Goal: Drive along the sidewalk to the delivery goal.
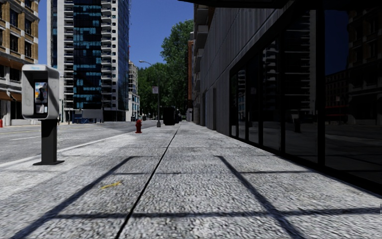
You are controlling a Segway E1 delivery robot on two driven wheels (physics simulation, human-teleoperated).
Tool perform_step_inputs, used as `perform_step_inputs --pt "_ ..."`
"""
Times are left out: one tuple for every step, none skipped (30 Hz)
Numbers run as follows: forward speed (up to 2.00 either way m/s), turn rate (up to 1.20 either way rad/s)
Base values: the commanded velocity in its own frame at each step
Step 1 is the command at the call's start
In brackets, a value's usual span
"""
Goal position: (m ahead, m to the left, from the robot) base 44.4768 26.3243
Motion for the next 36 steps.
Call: perform_step_inputs --pt "2.0 0.0" --pt "2.0 0.0" --pt "2.0 0.0" --pt "2.0 -0.09" --pt "2.0 -0.26" --pt "2.0 -0.26" --pt "2.0 -0.4" --pt "2.0 -0.44" --pt "2.0 -0.45" --pt "2.0 -0.45" --pt "2.0 -0.45" --pt "2.0 -0.45" --pt "2.0 -0.42" --pt "2.0 -0.42" --pt "2.0 -0.16" --pt "2.0 0.0" --pt "2.0 0.0" --pt "2.0 0.0" --pt "2.0 0.0" --pt "2.0 0.0" --pt "2.0 0.0" --pt "2.0 0.0" --pt "2.0 0.0" --pt "2.0 0.0" --pt "2.0 0.0" --pt "2.0 0.0" --pt "2.0 0.0" --pt "2.0 0.0" --pt "2.0 0.0" --pt "2.0 0.0" --pt "2.0 0.0" --pt "2.0 0.0" --pt "2.0 0.0" --pt "2.0 0.0" --pt "1.99 0.0" --pt "1.99 0.0"
